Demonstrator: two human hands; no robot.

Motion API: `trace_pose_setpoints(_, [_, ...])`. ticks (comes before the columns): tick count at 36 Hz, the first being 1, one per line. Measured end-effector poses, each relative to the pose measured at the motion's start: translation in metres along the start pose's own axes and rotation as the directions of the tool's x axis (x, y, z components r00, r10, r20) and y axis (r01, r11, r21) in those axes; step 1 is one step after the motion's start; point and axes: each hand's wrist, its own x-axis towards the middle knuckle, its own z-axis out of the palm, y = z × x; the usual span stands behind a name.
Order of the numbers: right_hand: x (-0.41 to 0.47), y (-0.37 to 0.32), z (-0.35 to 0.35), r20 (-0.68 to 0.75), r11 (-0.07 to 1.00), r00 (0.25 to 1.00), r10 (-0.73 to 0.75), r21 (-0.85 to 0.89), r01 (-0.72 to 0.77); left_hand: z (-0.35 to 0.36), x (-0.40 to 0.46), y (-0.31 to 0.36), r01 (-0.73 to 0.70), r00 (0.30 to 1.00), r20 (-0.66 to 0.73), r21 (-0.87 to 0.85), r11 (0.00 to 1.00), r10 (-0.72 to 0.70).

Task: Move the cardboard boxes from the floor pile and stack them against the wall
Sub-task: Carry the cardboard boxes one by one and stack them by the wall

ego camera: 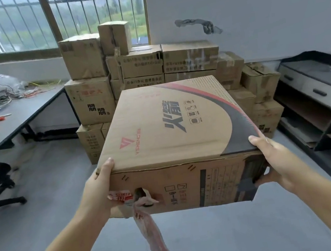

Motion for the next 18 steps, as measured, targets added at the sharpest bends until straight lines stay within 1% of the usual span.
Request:
trace_pose_setpoints(3, [0.059,-0.011,0.022,-0.031,1.0,1.0,0.001,0.028,0.0,0.016,0.065,0.017,-0.028,0.999,0.042,0.013,1.0,0.028])
trace_pose_setpoints(10, [0.193,-0.072,0.076,-0.082,0.997,0.997,0.004,0.072,0.002,0.058,0.217,0.088,-0.065,0.993,0.099,0.038,0.997,0.061])
trace_pose_setpoints(13, [0.239,-0.09,0.091,-0.116,0.995,0.993,-0.003,0.099,0.015,0.076,0.269,0.106,-0.074,0.992,0.106,0.029,0.997,0.07])
trace_pose_setpoints(18, [0.317,-0.123,0.106,-0.121,0.992,0.992,-0.031,0.118,0.046,0.117,0.346,0.134,-0.1,0.985,0.141,0.018,0.995,0.096])
